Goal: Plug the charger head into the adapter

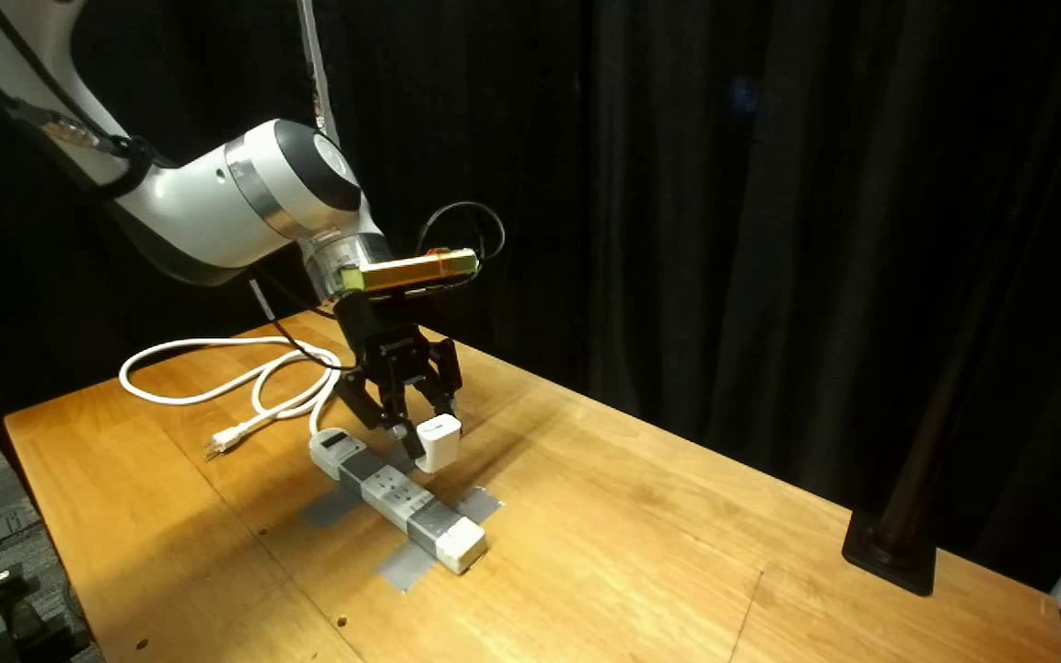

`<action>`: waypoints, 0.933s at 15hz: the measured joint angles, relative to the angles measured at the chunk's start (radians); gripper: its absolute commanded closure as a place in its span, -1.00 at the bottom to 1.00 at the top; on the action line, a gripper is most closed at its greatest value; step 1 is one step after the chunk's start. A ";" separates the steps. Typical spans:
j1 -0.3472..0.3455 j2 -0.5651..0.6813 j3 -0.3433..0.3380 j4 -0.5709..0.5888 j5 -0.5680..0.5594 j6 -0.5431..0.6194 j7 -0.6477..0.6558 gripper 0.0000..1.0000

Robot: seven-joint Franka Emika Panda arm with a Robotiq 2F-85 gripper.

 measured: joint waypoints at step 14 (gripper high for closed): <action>0.006 0.023 0.010 -0.044 -0.115 0.160 0.143 0.55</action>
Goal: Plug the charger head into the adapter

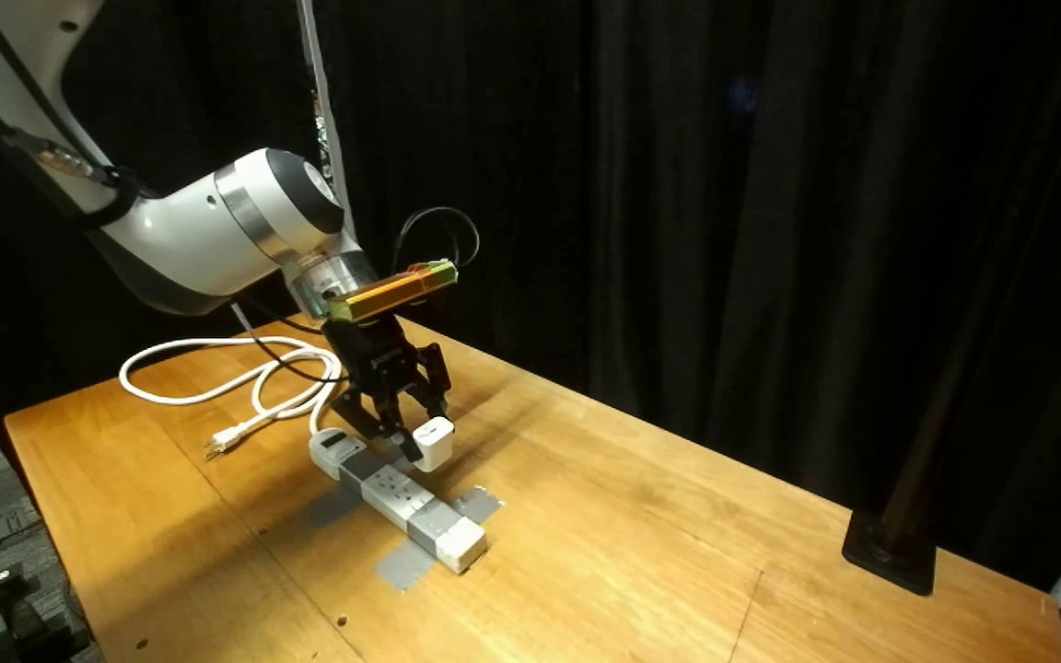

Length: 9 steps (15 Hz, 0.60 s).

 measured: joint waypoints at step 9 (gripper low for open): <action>0.014 0.000 0.037 -0.031 0.002 -0.025 0.052 0.55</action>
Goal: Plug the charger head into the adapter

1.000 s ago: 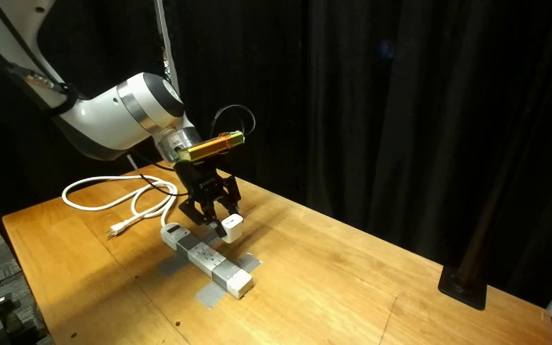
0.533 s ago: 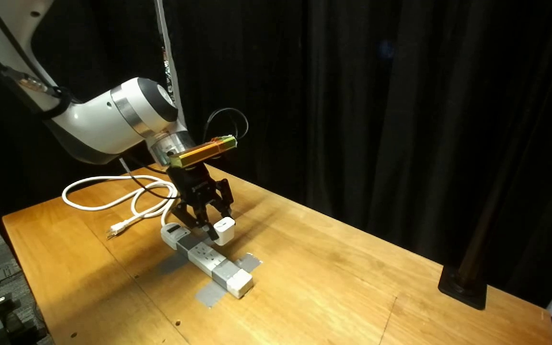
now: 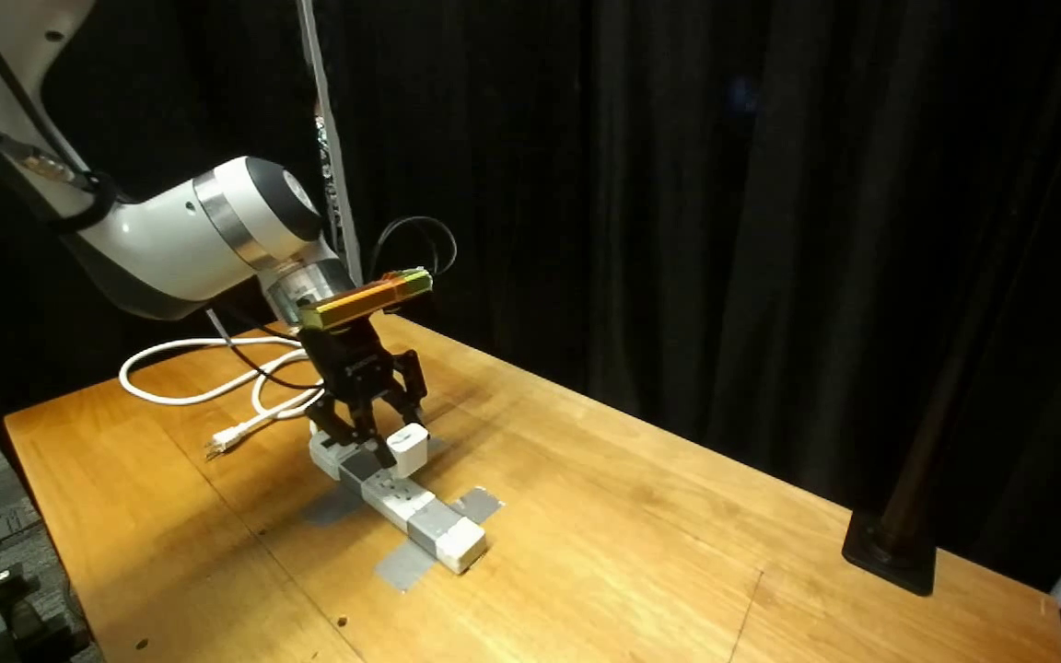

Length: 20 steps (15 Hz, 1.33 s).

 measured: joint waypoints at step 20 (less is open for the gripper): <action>0.020 0.020 0.007 -0.030 -0.008 -0.019 0.215 0.55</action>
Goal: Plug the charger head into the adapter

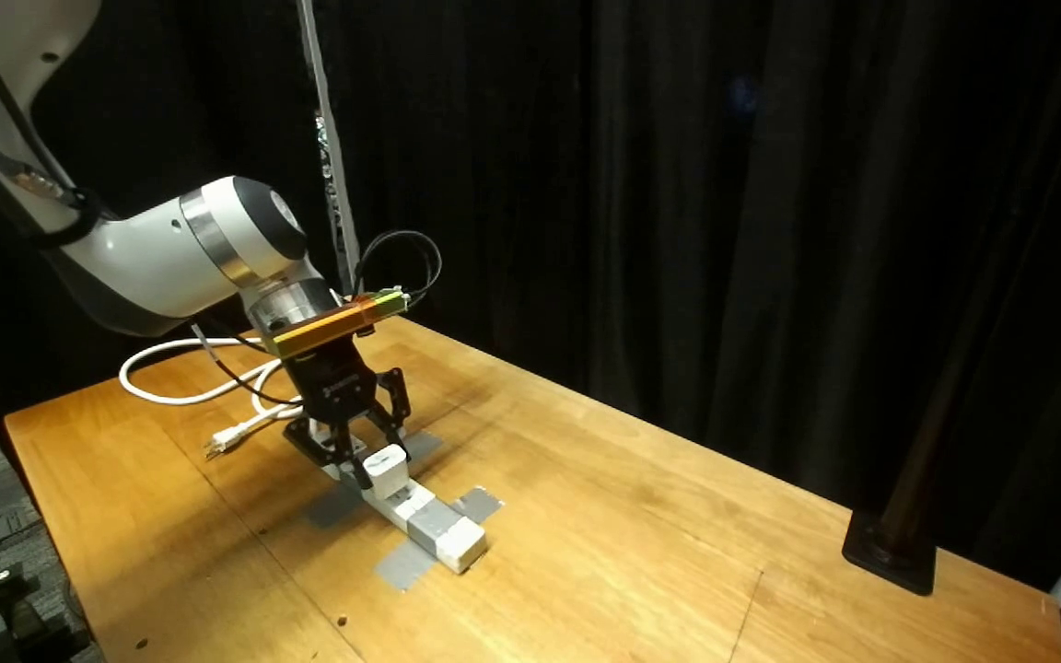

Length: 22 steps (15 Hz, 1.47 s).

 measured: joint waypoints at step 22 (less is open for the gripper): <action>0.024 0.053 0.008 0.057 -0.027 -0.101 0.035 0.55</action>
